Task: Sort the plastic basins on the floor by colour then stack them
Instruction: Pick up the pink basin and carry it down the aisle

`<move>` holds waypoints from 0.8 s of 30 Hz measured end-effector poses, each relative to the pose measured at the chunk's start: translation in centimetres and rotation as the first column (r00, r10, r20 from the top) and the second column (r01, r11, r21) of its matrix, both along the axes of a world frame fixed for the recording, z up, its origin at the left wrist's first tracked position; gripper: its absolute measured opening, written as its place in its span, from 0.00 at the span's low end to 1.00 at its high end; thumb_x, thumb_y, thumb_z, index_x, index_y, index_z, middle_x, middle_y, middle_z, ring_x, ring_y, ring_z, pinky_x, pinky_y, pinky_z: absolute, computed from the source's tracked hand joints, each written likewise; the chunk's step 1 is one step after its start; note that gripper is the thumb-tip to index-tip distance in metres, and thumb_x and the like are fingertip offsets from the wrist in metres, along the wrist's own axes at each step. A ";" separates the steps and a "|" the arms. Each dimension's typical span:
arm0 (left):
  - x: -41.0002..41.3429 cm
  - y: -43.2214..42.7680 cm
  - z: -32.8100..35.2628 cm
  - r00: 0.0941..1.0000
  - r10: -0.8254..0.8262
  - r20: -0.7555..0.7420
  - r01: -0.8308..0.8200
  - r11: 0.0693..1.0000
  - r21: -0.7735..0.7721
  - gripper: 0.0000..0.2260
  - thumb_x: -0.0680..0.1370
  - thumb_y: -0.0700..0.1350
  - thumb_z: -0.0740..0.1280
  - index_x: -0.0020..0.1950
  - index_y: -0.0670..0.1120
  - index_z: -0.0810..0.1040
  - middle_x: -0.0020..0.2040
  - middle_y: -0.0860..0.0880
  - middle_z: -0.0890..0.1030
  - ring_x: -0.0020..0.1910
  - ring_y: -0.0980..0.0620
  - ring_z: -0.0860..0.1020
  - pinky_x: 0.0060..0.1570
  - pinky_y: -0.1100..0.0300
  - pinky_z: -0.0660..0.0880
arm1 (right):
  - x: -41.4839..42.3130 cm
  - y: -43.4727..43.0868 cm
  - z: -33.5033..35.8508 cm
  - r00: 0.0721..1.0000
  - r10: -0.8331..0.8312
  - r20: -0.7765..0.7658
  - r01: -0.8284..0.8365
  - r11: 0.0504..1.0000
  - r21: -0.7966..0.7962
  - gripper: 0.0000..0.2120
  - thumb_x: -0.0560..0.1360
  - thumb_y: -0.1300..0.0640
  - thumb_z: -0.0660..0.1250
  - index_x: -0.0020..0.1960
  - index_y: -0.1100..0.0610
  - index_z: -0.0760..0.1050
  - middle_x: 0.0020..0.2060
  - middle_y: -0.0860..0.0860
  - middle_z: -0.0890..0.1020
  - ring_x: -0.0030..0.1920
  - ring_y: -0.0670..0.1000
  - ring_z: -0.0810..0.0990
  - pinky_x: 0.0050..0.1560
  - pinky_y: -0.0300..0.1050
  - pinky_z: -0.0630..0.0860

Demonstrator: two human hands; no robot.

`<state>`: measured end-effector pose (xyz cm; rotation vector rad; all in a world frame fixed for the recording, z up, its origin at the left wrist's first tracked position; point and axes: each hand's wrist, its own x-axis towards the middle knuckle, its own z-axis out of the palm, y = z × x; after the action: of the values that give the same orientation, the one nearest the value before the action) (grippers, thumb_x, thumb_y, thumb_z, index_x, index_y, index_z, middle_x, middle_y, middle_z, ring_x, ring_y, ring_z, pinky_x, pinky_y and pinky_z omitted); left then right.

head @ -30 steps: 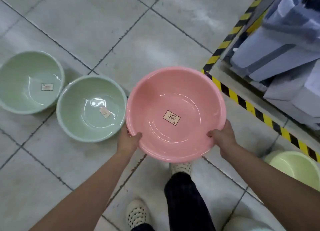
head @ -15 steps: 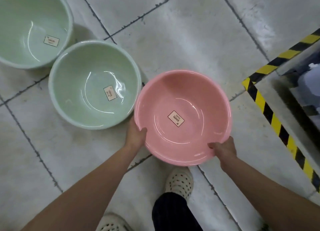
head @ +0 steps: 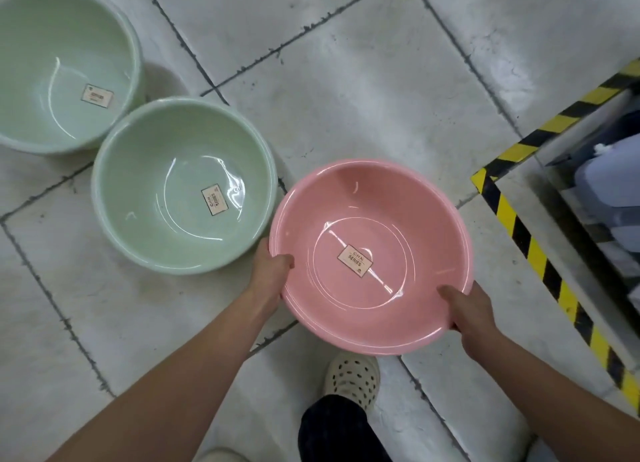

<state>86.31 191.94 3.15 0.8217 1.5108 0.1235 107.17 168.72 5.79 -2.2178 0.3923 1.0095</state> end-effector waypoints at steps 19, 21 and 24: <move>-17.7 22.0 11.9 0.958 0.217 -0.189 -0.181 0.965 0.191 0.20 0.71 0.28 0.63 0.58 0.46 0.69 0.46 0.48 0.77 0.43 0.48 0.76 0.41 0.54 0.77 | -11.9 29.1 6.9 0.961 0.274 -0.019 -0.261 0.932 0.249 0.18 0.76 0.54 0.68 0.65 0.54 0.72 0.55 0.55 0.82 0.54 0.59 0.81 0.60 0.58 0.78; -19.2 23.4 8.5 0.969 0.191 -0.157 -0.164 0.972 0.171 0.23 0.72 0.29 0.63 0.61 0.50 0.68 0.49 0.49 0.77 0.47 0.48 0.77 0.44 0.52 0.78 | -13.0 30.8 3.9 0.961 0.274 -0.025 -0.261 0.937 0.234 0.19 0.77 0.53 0.68 0.66 0.54 0.72 0.55 0.54 0.81 0.54 0.59 0.81 0.54 0.54 0.79; -20.5 24.9 3.7 0.979 0.170 -0.112 -0.152 0.976 0.153 0.24 0.73 0.30 0.63 0.62 0.53 0.67 0.52 0.50 0.78 0.50 0.47 0.78 0.46 0.51 0.78 | -14.4 32.0 -0.5 0.971 0.240 -0.025 -0.228 0.948 0.220 0.19 0.77 0.53 0.68 0.67 0.54 0.71 0.55 0.54 0.81 0.53 0.59 0.81 0.47 0.50 0.77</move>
<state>65.83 216.86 6.83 0.8330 1.7019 0.3098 92.77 200.72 5.29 -2.0770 0.0362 1.1763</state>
